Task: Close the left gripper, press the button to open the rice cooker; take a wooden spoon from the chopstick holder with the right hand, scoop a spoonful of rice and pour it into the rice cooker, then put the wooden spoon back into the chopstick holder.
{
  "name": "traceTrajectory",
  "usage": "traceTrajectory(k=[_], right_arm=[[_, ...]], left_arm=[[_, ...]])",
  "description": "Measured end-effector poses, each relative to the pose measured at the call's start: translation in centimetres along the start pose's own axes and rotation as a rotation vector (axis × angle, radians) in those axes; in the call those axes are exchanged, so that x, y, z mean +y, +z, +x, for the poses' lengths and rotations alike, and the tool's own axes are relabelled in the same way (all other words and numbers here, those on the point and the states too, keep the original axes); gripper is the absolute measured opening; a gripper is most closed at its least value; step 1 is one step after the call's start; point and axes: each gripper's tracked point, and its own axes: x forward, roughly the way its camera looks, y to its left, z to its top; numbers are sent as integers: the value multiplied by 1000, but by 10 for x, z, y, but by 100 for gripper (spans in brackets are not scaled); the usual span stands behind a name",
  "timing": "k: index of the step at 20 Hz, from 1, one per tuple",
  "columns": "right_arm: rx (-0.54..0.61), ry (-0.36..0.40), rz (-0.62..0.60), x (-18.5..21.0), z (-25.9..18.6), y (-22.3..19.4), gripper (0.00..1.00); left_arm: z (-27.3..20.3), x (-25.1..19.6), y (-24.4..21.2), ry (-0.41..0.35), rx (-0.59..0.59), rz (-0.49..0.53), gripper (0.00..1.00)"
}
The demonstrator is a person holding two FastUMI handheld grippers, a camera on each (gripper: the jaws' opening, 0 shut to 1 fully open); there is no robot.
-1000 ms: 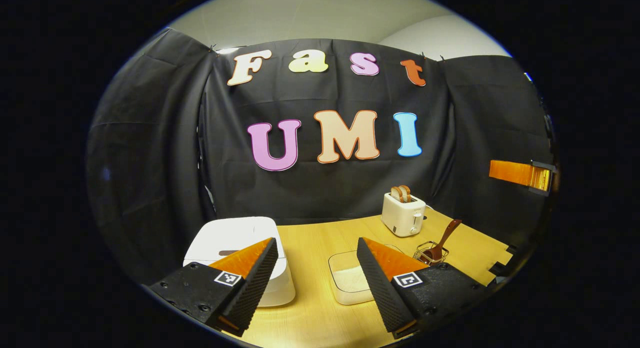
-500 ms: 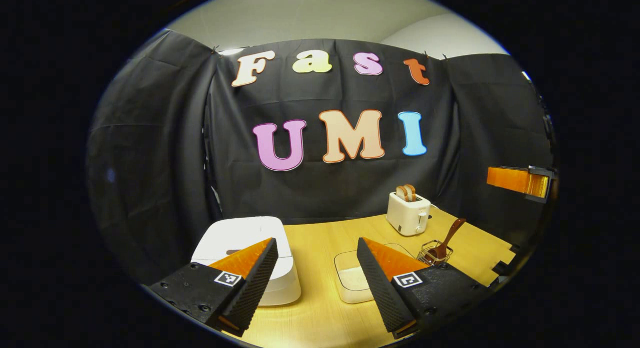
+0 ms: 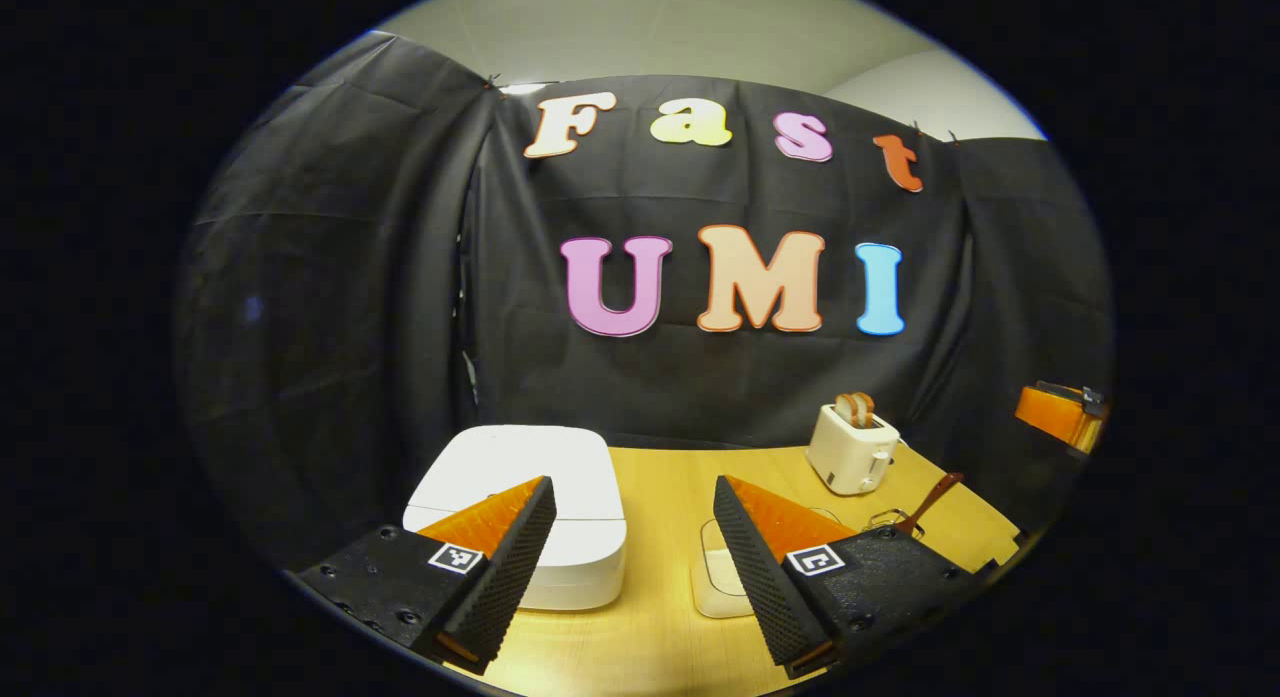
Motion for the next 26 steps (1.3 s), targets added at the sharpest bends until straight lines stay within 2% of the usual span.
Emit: traceTrajectory(k=[1, 3, 5, 6, 8, 9, 10, 11, 15, 19, 26], right_arm=[[6, 7, -7, -2, 2, -1, 100], [5, 19, -18, -4, 5, -1, 100], [2, 36, -6, -7, 8, -2, 100], [6, 46, 3, -7, 10, -4, 100], [27, 53, 9, -15, 14, -9, 100], [38, 59, 11, -16, 16, -11, 100], [44, 66, 13, -18, 18, -13, 100], [49, 66, 11, -21, 19, -14, 100], [76, 40, 0, -24, 25, -23, 100], [72, -28, -25, -21, 29, -19, 100], [76, -141, -31, -5, 31, -21, 100]], left_arm=[[3, 10, 0, 20, 2, -9, 90], [10, 27, -1, 56, 4, -23, 89], [17, 43, -4, 95, 7, -22, 77], [19, 53, -6, 118, 9, -16, 70], [26, 67, -4, 150, 5, -15, 43], [29, 70, -6, 156, 3, -21, 41], [33, 74, -4, 156, -3, -28, 29], [37, 78, -4, 159, -10, -28, 12], [59, 98, -17, 174, 22, -5, 0], [79, 98, -39, 97, 97, -44, 0], [118, 100, -77, -32, 231, -44, 0]])
